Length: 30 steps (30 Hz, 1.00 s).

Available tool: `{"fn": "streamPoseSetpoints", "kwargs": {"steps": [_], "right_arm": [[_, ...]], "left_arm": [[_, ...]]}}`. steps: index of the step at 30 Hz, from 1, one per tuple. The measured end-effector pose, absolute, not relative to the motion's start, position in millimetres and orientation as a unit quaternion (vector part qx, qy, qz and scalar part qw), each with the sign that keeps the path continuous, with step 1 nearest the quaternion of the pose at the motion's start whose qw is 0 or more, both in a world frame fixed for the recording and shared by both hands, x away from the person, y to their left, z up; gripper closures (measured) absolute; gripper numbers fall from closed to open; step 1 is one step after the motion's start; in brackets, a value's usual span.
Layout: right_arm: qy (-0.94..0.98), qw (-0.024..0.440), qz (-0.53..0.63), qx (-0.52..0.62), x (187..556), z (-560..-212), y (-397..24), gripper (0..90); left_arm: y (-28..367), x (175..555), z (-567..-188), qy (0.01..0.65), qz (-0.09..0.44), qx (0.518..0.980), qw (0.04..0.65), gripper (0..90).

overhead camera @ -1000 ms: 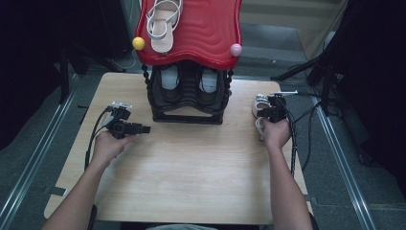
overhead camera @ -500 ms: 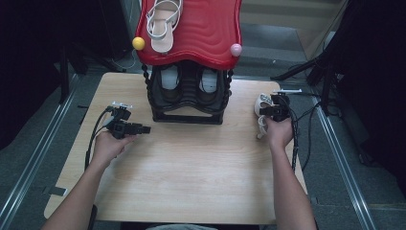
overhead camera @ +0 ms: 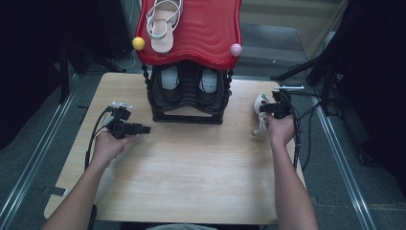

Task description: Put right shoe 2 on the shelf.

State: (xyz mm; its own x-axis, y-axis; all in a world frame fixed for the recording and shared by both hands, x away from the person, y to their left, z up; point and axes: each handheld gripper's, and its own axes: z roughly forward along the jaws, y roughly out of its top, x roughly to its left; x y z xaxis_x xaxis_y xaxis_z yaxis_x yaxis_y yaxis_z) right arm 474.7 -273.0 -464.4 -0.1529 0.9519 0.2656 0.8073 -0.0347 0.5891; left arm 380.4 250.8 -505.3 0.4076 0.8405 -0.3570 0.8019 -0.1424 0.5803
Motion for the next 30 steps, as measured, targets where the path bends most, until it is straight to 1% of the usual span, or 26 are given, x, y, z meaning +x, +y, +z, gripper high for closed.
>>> {"fn": "streamPoseSetpoints", "kwargs": {"steps": [13,22,30], "right_arm": [[0.682,0.095,0.357,0.631,472.6,-452.2,-266.8,88.3],[0.687,0.112,0.360,0.621,472.4,-430.6,-262.4,88.3],[0.694,0.125,0.372,0.604,471.8,-401.7,-253.1,88.3]], "left_arm": [[249.8,380.7,-506.1,0.544,0.023,0.755,0.365,48.0],[249.7,380.9,-506.6,0.544,0.021,0.756,0.364,48.0],[249.6,381.3,-506.7,0.544,0.019,0.755,0.366,48.0]]}}
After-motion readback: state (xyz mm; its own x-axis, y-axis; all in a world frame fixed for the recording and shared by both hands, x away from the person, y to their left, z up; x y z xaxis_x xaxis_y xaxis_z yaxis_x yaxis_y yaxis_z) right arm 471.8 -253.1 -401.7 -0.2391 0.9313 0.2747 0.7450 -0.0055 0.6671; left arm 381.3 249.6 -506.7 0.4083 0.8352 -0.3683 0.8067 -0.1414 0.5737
